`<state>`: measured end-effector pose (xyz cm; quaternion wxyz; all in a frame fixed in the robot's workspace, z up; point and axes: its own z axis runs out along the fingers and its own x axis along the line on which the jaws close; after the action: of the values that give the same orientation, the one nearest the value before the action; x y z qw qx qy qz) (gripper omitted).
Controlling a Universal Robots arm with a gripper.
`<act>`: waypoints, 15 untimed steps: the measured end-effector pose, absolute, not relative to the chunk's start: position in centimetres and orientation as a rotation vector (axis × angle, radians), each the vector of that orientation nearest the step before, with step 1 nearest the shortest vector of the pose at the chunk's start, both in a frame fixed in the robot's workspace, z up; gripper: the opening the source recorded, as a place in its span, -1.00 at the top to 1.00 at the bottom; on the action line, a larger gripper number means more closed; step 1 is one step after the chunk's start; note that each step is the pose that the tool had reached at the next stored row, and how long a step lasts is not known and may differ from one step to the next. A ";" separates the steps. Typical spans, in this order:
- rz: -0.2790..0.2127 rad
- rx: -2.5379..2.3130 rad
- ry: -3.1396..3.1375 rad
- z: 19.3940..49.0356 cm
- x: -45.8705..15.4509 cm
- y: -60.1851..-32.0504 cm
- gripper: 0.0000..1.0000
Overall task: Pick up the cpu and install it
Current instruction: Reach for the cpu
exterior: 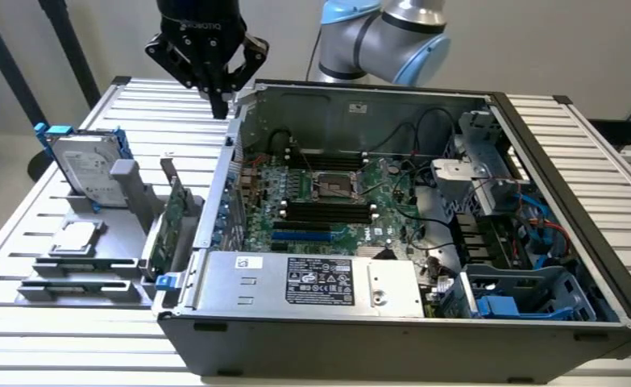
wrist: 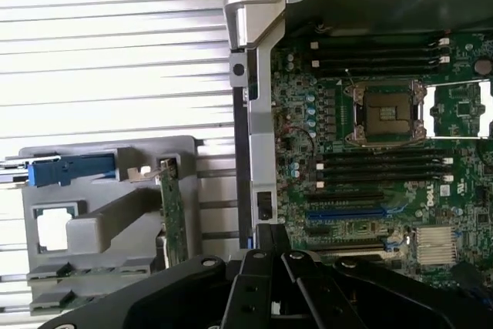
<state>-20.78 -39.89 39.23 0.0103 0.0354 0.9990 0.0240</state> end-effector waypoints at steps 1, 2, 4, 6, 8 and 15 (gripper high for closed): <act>0.075 0.110 3.118 39.2 -21.2 -39.9 0.79; 0.075 0.110 3.118 39.2 -21.7 -39.9 0.79; 0.075 0.111 3.118 39.2 -22.6 -39.9 0.79; 0.075 0.110 3.118 39.2 -23.5 -39.9 0.79; 0.075 0.111 3.118 39.2 -24.4 -39.9 0.79; 0.075 0.110 3.118 39.0 -27.6 -39.9 0.79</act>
<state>-27.62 -39.89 39.02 0.0103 0.0353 0.9990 0.0240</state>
